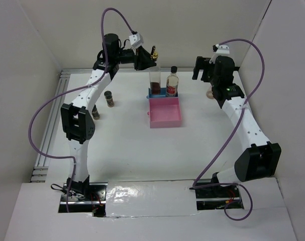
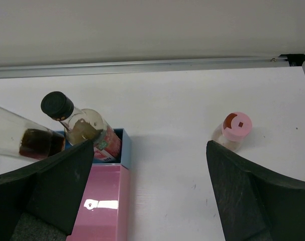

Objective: Organize the condiment bottles

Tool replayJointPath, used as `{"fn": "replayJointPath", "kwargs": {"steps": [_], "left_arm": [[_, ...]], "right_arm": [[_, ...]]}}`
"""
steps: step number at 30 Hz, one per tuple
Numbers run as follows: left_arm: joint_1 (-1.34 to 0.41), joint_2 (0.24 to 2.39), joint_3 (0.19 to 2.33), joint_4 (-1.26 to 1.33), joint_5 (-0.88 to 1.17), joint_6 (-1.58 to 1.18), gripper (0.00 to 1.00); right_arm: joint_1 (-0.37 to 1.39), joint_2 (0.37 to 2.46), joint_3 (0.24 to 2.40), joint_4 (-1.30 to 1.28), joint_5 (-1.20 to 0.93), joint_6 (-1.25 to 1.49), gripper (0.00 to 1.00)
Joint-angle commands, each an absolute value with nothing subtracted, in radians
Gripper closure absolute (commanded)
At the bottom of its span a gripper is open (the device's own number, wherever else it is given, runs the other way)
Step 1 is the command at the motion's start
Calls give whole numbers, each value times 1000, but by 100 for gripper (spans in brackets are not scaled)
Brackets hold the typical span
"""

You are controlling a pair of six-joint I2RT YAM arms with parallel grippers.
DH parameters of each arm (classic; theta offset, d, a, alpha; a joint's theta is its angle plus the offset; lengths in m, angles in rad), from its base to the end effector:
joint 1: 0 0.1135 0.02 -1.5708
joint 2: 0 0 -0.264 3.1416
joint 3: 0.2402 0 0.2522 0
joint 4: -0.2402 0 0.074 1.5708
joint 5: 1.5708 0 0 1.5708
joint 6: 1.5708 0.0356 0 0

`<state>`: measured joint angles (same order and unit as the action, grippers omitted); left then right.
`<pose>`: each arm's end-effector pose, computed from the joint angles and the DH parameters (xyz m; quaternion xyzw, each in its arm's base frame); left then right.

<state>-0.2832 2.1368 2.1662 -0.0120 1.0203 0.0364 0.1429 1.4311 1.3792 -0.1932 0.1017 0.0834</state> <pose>0.4690 -0.1681 0.4051 0.4412 0.5485 -0.4163 0.5756 0.3342 0.0444 0.3956 0.0079 0.7878 0.0296 0.6152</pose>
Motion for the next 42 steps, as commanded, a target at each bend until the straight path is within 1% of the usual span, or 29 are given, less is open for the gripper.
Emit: {"fn": "replayJointPath", "kwargs": {"steps": [1,5,8,13,21,25,30,34,41,42], "left_arm": [[-290,2141,2207,133,1054,40,100],[-290,2148,2186,141,1051,38,100],[-293,2148,2132,173,1054,34,100],[-295,2180,2164,170,1029,49,100],[-293,2184,2097,218,1048,81,100],[-293,2207,2149,236,1019,69,100],[-293,2213,2166,249,1042,84,100],[-295,2204,2096,250,1046,81,100],[-281,2220,2051,253,1060,57,100],[-279,2220,2042,259,1063,58,97]], "right_arm": [[133,1384,1376,-189,101,71,1],[130,1382,1371,-193,115,66,1],[127,1381,1367,-193,117,66,1],[124,1379,1364,-199,101,66,1],[109,1381,1341,-201,95,75,1],[87,1387,1347,-209,61,84,1],[84,1384,1333,-196,54,92,1],[78,1394,1327,-201,54,94,0],[-24,1480,1365,-288,26,173,0],[-46,1505,1373,-296,26,196,1]]}}
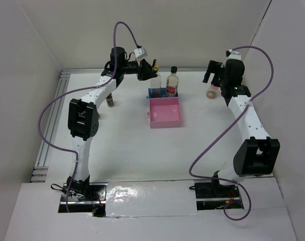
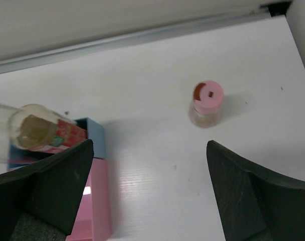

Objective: Organize the condiment bottles

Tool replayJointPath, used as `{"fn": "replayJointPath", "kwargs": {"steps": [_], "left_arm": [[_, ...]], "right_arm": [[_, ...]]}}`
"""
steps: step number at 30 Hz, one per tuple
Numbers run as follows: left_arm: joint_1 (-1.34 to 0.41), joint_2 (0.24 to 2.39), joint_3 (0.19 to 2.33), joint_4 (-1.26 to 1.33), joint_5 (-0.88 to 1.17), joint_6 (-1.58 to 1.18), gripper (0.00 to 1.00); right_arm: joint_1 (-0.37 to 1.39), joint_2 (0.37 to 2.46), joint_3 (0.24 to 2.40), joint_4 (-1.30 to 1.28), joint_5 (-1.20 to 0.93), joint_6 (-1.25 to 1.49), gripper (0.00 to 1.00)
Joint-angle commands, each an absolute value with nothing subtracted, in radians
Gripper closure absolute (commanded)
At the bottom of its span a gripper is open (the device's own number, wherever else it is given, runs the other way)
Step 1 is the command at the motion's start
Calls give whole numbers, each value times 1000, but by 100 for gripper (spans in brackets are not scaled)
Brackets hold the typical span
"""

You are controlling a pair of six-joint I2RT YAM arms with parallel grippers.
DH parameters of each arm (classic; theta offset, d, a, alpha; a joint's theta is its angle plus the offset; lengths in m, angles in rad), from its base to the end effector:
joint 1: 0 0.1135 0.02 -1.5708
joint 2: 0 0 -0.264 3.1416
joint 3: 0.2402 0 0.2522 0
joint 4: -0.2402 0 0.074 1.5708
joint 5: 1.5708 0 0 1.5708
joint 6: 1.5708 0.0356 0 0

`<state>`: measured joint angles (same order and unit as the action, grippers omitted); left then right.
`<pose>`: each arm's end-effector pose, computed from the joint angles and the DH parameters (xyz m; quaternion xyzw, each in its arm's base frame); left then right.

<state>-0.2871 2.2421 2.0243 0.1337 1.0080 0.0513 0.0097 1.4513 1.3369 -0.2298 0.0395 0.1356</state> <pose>0.4988 -0.1787 0.3181 0.4307 0.5804 -0.4228 0.5467 0.3419 0.0019 0.3703 0.0628 0.8153 0.0257 0.5751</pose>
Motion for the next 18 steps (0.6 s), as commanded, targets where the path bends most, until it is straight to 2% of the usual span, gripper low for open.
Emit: {"fn": "replayJointPath", "kwargs": {"steps": [1,2,5,6,7,8,10,11,13,14,15,18], "left_arm": [[-281,2218,2036,262,1066,72,95],[-281,2218,2030,264,1071,78,91],[-279,2210,2014,264,1088,83,72],[-278,2210,2016,259,1091,84,60],[-279,2209,2017,253,1100,84,53],[-278,2209,2017,250,1100,84,39],[-278,2206,2020,245,1115,84,30],[-278,2206,2023,244,1118,86,21],[-276,2203,2025,242,1120,86,14],[-276,2203,2025,241,1117,84,5],[-276,2200,2025,241,1115,83,1],[-273,2195,2029,235,1112,78,1]], "right_arm": [[-54,1517,1388,-311,28,204,1],[-63,1529,1396,-317,29,213,1],[-72,1589,1439,-340,47,221,3],[-74,1620,1448,-344,66,221,2],[-74,1634,1465,-348,77,221,3],[-77,1669,1474,-351,95,221,2],[-86,1706,1515,-368,116,216,2],[-86,1750,1537,-379,148,212,0],[-94,1798,1597,-402,170,196,0],[-92,1848,1617,-409,182,193,0],[-92,1873,1655,-423,205,189,0],[-94,1962,1730,-442,253,183,0]]}}
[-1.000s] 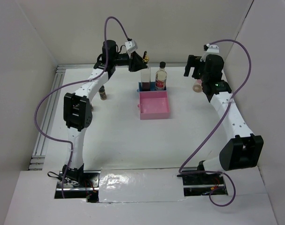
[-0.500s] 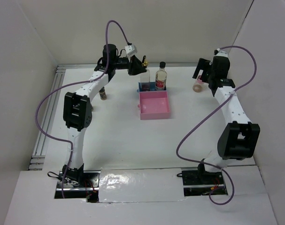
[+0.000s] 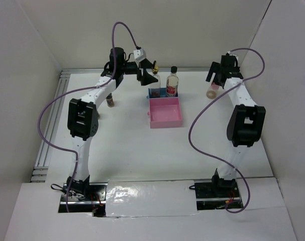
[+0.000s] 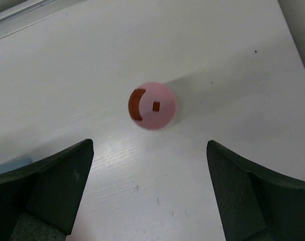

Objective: Organize the condiment bottles

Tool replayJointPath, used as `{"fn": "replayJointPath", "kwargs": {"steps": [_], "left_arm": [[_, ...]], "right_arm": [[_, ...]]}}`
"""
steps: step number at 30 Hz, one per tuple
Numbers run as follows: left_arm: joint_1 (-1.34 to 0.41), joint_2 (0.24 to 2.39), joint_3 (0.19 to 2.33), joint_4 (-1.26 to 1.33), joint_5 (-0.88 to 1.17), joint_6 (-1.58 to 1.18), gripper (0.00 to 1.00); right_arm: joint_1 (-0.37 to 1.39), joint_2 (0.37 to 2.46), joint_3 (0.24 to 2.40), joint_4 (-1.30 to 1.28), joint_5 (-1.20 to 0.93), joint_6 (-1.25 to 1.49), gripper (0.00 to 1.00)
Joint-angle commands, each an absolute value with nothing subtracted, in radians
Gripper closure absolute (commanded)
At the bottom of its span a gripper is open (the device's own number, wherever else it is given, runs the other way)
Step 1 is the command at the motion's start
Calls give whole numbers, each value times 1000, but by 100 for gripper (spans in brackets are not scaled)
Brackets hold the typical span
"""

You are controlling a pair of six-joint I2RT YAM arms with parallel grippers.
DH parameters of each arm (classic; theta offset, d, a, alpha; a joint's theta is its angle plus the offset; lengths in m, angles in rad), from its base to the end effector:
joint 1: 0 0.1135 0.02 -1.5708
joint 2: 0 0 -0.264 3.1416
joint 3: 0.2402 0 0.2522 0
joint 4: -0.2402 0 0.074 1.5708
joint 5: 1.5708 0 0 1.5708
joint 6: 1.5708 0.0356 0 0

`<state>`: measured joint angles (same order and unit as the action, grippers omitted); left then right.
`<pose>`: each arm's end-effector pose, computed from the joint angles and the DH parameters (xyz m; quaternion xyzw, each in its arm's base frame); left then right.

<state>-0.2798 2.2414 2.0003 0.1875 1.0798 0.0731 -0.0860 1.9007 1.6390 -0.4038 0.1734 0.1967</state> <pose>0.4978 -0.1757 0.3152 0.4574 0.5508 -0.4320 0.5484 0.4413 -0.0442 0.2905 0.1637 0.8816 -0.0537 0.4393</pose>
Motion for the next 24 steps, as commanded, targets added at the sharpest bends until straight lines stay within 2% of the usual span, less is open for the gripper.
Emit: {"fn": "replayJointPath", "kwargs": {"steps": [1,9,15,17,18,20,21,23,24], "left_arm": [[-273,2188,2031,233,1109,78,1],[-272,2128,2023,218,1054,106,1],[-270,2059,1985,203,1043,98,1],[-267,2037,1985,190,1043,77,1],[-265,2030,1983,170,1043,69,1],[-258,2016,1985,147,1043,60,1],[-255,1999,1982,121,1042,60,1],[-247,1985,1980,94,1031,61,1],[-244,1965,1980,80,1019,63,1]], "right_arm": [[-94,1979,1746,-448,273,172,0],[-94,2160,1899,-452,301,156,3],[-80,2197,1924,-448,294,144,14],[-74,2184,1901,-434,310,146,23],[-72,2174,1893,-430,314,144,30],[-71,2168,1875,-420,319,143,38],[-72,2164,1870,-417,324,143,50],[-71,2160,1865,-422,339,143,62],[-71,2155,1864,-422,339,141,72]]}}
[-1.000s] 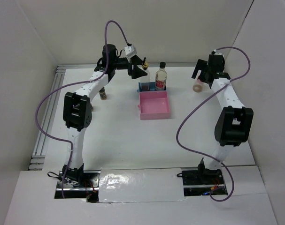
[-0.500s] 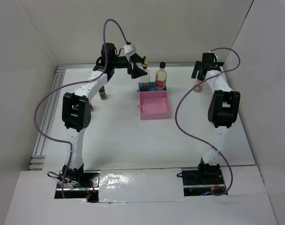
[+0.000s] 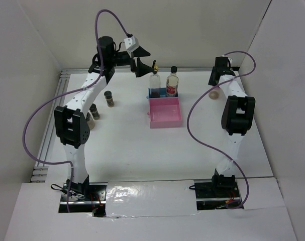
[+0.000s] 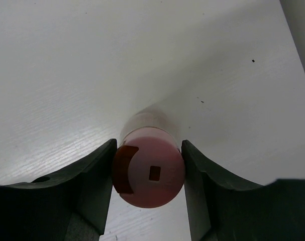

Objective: Organize the condiment bottles

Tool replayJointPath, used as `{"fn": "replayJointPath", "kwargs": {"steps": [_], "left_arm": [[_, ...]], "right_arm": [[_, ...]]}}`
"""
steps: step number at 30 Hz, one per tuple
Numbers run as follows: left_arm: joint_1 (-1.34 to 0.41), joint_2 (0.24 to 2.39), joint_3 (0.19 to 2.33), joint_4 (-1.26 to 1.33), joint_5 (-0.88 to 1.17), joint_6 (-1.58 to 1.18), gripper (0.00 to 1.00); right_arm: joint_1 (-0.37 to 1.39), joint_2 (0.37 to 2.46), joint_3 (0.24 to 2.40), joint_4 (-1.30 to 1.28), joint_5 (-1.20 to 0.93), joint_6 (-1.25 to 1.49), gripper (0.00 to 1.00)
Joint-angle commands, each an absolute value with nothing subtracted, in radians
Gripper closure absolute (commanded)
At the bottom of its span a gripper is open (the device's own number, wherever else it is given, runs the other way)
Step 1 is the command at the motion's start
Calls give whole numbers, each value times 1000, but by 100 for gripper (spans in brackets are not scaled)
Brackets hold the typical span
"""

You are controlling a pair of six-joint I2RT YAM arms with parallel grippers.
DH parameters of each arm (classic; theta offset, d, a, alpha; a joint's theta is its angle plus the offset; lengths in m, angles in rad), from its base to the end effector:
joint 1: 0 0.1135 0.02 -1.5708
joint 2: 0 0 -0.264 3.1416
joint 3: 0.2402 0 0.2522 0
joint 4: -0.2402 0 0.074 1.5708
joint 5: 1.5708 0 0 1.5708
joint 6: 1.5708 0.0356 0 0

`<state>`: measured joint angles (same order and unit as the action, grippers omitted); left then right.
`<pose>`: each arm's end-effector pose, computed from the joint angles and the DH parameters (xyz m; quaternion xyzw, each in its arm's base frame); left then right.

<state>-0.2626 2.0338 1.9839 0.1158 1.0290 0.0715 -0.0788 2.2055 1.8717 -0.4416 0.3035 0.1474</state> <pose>0.4534 -0.1535 0.4035 0.4532 0.5269 -0.3954 0.6005 0.5023 -0.0503 0.2269 0.1610 0.8989 -0.1262 0.3874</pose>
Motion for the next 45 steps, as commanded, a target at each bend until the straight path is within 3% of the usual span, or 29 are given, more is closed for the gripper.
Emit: {"fn": "replayJointPath", "kwargs": {"steps": [1,2,3,6,12,18,22,32,38,45], "left_arm": [[-238,1956,1982,51,1009,63,1],[-232,1933,1985,32,999,63,1],[-226,1921,1986,14,979,58,1],[-177,1861,1980,-81,944,22,1],[-51,1677,1840,-179,821,-95,1],[-3,1488,1619,-170,631,-45,1],[40,1373,1459,-118,566,-18,1],[66,1246,1273,-69,554,-32,1],[81,1226,1241,-49,545,-32,1],[97,1232,1223,-72,551,-31,1]], "right_arm": [[-71,2149,1859,-425,342,140,75],[-71,2143,1853,-429,345,134,80],[-68,2119,1848,-434,359,133,91],[-45,2025,1812,-452,405,123,100],[-5,1741,1669,-528,382,114,100],[231,1542,1536,-623,437,54,100],[366,1450,1465,-605,125,11,98],[540,1575,1379,-402,162,41,99],[551,1643,1344,-292,327,75,99],[542,1732,1324,-196,334,94,99]]}}
